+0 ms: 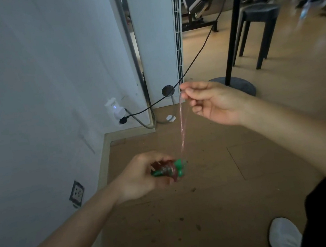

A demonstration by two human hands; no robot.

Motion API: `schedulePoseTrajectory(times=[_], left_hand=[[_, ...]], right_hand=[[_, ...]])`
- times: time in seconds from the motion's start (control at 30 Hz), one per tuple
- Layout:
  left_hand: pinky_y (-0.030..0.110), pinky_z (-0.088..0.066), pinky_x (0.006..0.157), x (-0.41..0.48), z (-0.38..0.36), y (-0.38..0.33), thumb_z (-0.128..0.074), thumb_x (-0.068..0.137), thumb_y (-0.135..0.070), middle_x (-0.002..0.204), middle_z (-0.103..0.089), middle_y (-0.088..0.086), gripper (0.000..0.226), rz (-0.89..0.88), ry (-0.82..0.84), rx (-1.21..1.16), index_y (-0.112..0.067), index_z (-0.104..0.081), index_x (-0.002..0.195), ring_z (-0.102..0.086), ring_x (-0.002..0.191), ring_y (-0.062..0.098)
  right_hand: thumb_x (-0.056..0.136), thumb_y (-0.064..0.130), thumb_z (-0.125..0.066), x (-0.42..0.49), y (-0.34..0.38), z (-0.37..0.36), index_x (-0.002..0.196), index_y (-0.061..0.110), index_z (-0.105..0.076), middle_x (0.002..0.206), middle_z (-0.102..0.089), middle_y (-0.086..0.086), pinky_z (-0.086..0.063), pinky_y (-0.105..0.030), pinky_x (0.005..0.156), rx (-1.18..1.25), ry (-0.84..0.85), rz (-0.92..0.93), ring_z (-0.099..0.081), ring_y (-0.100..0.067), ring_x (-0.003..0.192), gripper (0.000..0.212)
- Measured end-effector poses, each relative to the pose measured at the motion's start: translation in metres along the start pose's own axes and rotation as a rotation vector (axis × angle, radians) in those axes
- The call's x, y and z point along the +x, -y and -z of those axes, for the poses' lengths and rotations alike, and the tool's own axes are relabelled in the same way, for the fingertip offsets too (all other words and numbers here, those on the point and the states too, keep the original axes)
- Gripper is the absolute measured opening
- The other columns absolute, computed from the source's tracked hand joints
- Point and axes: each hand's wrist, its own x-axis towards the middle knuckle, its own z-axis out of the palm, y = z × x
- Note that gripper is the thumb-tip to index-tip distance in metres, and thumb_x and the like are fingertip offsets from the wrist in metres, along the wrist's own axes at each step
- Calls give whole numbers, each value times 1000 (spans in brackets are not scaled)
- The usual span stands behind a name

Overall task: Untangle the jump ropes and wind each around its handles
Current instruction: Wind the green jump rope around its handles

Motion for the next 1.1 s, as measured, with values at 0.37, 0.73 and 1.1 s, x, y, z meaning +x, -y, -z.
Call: schedulePoseTrajectory(times=[0.37, 0.73, 1.1], left_hand=[[19, -55, 50, 15, 17, 27, -77, 81, -17, 101, -70, 12, 33, 616, -553, -1051, -1, -68, 109, -66, 72, 16], [37, -59, 80, 22, 14, 38, -85, 76, -14, 105, -72, 7, 32, 420, -601, -424, -14, -70, 105, -69, 89, 21], [33, -57, 83, 11, -23, -1, -86, 76, -14, 104, -68, -12, 42, -173, -131, 170, -23, -64, 111, -65, 96, 7]], right_hand=[[88, 11, -58, -25, 10, -11, 114, 14, -67, 101, -69, -1, -50, -31, 86, -72, 151, 222, -60, -14, 93, 27], [82, -3, -60, -21, 3, -14, 109, 5, -68, 91, -68, -7, -55, -25, 78, 8, 242, 100, -65, -17, 86, 29], [99, 6, -52, 6, -1, 2, 135, 16, -57, 133, -64, 2, -38, -28, 78, -471, 118, 151, -55, -13, 106, 39]])
